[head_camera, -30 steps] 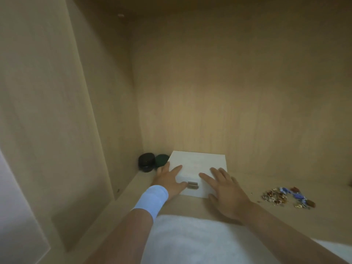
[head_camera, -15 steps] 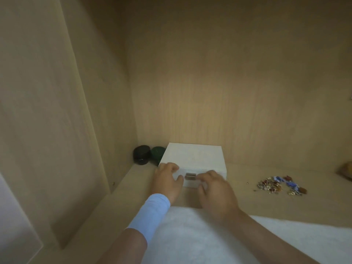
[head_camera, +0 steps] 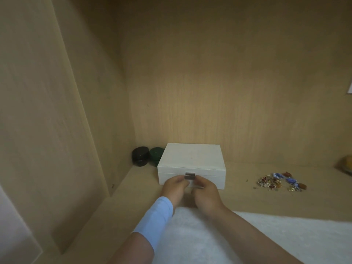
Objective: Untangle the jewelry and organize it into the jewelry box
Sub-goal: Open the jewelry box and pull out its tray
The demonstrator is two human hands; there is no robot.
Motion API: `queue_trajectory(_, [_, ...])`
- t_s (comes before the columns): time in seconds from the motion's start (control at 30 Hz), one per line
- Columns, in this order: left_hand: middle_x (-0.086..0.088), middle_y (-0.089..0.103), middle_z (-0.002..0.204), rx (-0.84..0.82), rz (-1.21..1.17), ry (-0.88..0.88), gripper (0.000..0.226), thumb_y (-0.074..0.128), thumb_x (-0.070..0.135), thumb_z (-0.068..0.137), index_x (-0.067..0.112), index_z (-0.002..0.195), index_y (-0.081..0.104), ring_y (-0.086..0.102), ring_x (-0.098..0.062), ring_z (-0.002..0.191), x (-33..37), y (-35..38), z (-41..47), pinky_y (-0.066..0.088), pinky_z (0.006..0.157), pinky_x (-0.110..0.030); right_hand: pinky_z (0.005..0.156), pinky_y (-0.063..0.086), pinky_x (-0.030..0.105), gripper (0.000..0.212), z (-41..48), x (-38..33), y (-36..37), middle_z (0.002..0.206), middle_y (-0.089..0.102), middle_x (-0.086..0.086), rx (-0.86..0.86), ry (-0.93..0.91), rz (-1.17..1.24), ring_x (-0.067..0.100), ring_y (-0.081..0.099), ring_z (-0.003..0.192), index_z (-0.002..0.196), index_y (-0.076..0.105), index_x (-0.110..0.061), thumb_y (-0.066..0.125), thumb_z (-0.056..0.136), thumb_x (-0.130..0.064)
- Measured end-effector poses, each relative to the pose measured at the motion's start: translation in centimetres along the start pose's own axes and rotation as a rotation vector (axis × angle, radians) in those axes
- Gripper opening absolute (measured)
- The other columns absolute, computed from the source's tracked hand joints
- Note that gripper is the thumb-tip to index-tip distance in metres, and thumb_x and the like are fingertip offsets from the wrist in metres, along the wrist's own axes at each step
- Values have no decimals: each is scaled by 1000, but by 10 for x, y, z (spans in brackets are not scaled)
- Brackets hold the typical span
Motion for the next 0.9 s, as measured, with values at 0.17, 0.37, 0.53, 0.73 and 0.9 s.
queue_trajectory(0.17, [-1, 57, 136, 52, -13, -7, 45, 55, 6, 90, 15, 134, 57, 55, -23, 123, -9, 3, 3, 41, 110, -36, 92, 51, 27, 39, 8, 7, -6, 111, 69, 2, -21, 9, 63, 22, 65, 108, 110, 66, -16, 51, 85, 9])
queue_trajectory(0.37, [8, 63, 92, 317, 215, 41, 20, 75, 27, 78, 22, 92, 61, 64, -18, 96, 8, 1, 2, 43, 79, -20, 81, 53, 13, 56, 8, -15, -9, 97, 75, -9, -244, -133, -33, 10, 70, 96, 101, 73, -28, 42, 86, 17])
queue_trajectory(0.53, [-1, 68, 87, 472, 351, 70, 34, 73, 43, 73, 13, 84, 64, 65, -23, 80, 19, 3, 1, 55, 71, -29, 92, 53, 30, 53, 6, -48, -31, 111, 72, -17, -267, -411, -657, 9, 65, 106, 115, 69, -38, 42, 77, -13])
queue_trajectory(0.73, [-1, 64, 88, 467, 444, 48, 60, 69, 68, 67, 13, 90, 63, 62, -21, 78, 21, 8, 5, 45, 62, -26, 51, 44, 29, 21, 1, -99, -59, 61, 63, -1, 188, -929, -901, 21, 62, 64, 82, 74, -26, 57, 70, -23])
queue_trajectory(0.9, [-3, 67, 88, 531, 603, 67, 51, 67, 62, 75, 12, 88, 65, 64, -22, 79, 24, 3, 12, 44, 64, -25, 84, 44, 40, 40, 24, -87, -63, 107, 58, 2, 181, -923, -910, 25, 53, 100, 109, 62, -23, 64, 76, -45])
Point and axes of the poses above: each hand's wrist, its own z-axis towards the middle knuckle, its own y-axis out of the palm, x = y × z, the point moved 10 cm from there along z, towards the middle knuckle
